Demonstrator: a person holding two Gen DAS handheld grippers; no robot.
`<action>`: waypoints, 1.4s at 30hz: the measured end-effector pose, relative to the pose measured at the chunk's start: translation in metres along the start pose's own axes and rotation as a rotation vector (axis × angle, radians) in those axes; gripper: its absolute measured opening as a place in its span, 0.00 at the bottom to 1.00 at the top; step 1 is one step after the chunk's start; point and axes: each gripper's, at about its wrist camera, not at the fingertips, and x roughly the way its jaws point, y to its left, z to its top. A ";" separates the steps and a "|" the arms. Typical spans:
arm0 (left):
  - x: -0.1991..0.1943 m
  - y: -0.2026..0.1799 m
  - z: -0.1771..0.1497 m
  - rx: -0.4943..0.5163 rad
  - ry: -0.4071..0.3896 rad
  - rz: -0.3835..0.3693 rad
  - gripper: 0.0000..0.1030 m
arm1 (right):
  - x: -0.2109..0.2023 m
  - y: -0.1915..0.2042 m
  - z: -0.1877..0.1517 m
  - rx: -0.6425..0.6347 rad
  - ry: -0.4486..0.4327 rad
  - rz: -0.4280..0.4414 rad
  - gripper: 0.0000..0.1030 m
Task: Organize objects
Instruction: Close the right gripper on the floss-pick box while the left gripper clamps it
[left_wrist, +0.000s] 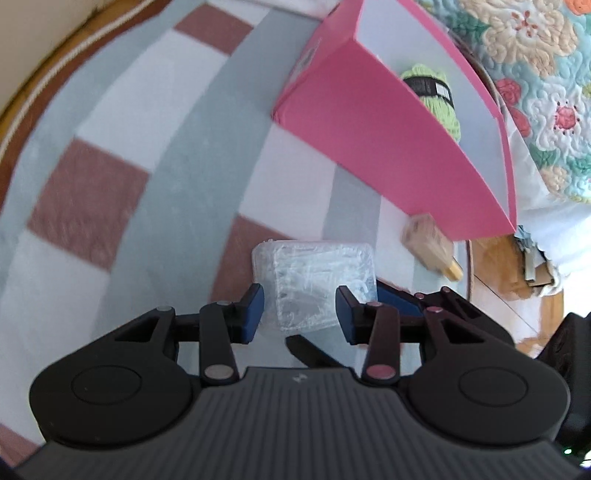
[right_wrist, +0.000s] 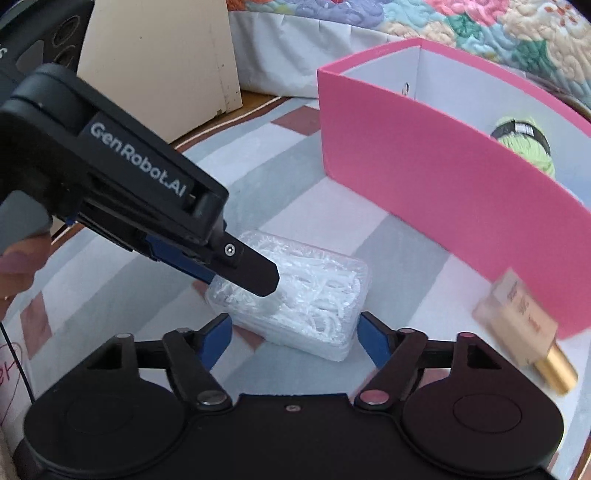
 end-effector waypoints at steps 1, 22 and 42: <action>0.000 0.001 -0.003 -0.010 0.008 -0.011 0.39 | -0.001 -0.001 -0.002 0.003 0.000 0.004 0.82; 0.011 -0.011 0.016 0.191 -0.103 -0.006 0.39 | -0.008 -0.020 -0.011 0.183 0.012 0.013 0.75; 0.029 -0.033 -0.018 0.160 0.037 -0.111 0.40 | 0.006 -0.006 -0.016 0.224 0.048 -0.022 0.89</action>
